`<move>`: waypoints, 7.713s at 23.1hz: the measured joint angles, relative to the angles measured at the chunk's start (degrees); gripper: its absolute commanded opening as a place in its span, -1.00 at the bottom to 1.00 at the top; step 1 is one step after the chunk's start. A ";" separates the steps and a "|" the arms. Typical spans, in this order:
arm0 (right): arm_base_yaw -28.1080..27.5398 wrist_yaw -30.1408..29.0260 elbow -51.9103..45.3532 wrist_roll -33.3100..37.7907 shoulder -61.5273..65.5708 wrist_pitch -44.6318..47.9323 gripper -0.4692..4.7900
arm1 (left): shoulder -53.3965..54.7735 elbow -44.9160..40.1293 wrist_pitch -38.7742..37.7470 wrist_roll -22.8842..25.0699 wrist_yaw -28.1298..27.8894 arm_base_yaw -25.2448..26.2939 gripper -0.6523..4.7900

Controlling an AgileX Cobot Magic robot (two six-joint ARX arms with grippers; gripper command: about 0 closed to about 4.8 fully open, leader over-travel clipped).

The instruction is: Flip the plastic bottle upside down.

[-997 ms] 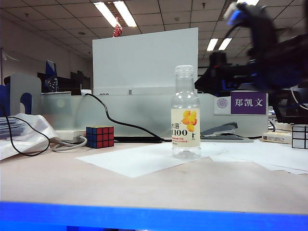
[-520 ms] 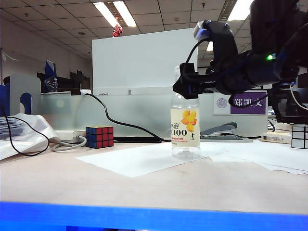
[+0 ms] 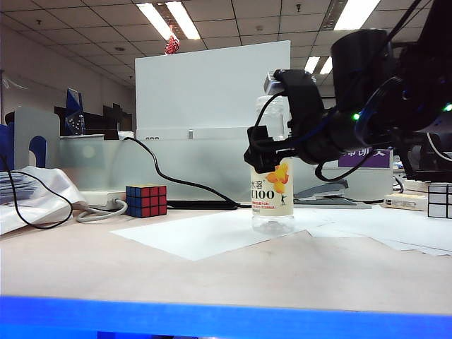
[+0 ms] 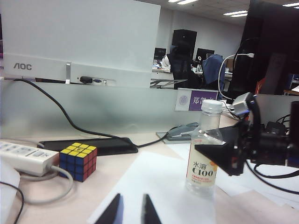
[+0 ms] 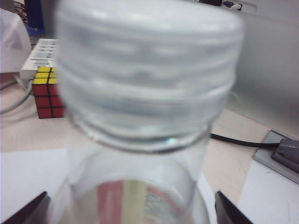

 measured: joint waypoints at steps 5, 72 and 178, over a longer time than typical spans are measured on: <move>0.00 1.09 0.83 0.00 0.46 -0.72 -0.28 | 0.00 0.00 1.36 0.00 -0.02 0.00 -0.53; 37.97 -17.25 14.10 123.43 -4.76 22.62 -0.84 | 0.11 8.15 34.32 23.85 6.71 -14.53 0.71; -11.19 -55.80 8.39 38.40 -4.90 5.22 -0.86 | 112.24 48.37 64.78 -1.25 29.83 -18.91 -0.78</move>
